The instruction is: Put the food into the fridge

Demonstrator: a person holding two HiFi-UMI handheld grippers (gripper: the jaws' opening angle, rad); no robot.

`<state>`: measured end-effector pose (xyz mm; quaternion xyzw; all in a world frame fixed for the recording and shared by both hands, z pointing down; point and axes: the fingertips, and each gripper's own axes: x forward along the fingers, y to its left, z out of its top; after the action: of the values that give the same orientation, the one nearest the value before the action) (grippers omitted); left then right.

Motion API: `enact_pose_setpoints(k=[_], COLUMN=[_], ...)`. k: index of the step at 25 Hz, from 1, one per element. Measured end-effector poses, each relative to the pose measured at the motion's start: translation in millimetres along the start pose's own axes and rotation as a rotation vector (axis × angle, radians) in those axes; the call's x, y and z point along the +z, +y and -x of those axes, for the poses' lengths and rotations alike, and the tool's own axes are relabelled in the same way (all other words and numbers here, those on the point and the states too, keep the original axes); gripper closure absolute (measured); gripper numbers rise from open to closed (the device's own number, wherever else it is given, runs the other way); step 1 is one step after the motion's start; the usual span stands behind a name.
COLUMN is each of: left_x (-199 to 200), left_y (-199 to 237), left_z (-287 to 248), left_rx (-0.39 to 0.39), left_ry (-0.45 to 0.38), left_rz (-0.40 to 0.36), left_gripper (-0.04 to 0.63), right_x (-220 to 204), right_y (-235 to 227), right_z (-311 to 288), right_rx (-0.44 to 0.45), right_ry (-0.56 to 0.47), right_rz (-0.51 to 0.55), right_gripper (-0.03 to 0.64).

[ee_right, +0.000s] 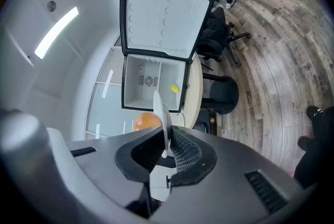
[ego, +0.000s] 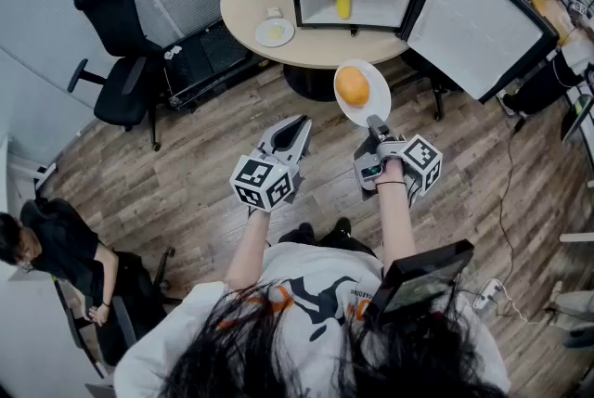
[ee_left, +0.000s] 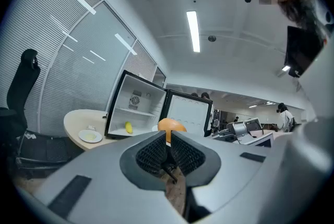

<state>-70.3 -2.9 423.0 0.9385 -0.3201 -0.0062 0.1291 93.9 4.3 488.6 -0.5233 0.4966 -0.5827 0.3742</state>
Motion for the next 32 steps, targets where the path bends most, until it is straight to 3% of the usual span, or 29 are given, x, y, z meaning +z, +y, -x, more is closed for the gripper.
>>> enact_pose_setpoints(k=[24,32], left_x=[-6.9,-2.0], left_y=[-19.6,-27.4], left_z=[-27.2,-102.7], left_rx=[-0.004,0.030], left_ry=[0.021,0.032], left_rz=[-0.036,-0.038], left_gripper=[0.571,0.571], right_x=[22.8,90.1], right_y=[-13.1,-13.9], right_z=[-1.8,-32.1], right_rx=[-0.006,-0.027], right_ry=[0.017,0.057], right_rz=[-0.034,-0.042], right_gripper=[0.581,0.580])
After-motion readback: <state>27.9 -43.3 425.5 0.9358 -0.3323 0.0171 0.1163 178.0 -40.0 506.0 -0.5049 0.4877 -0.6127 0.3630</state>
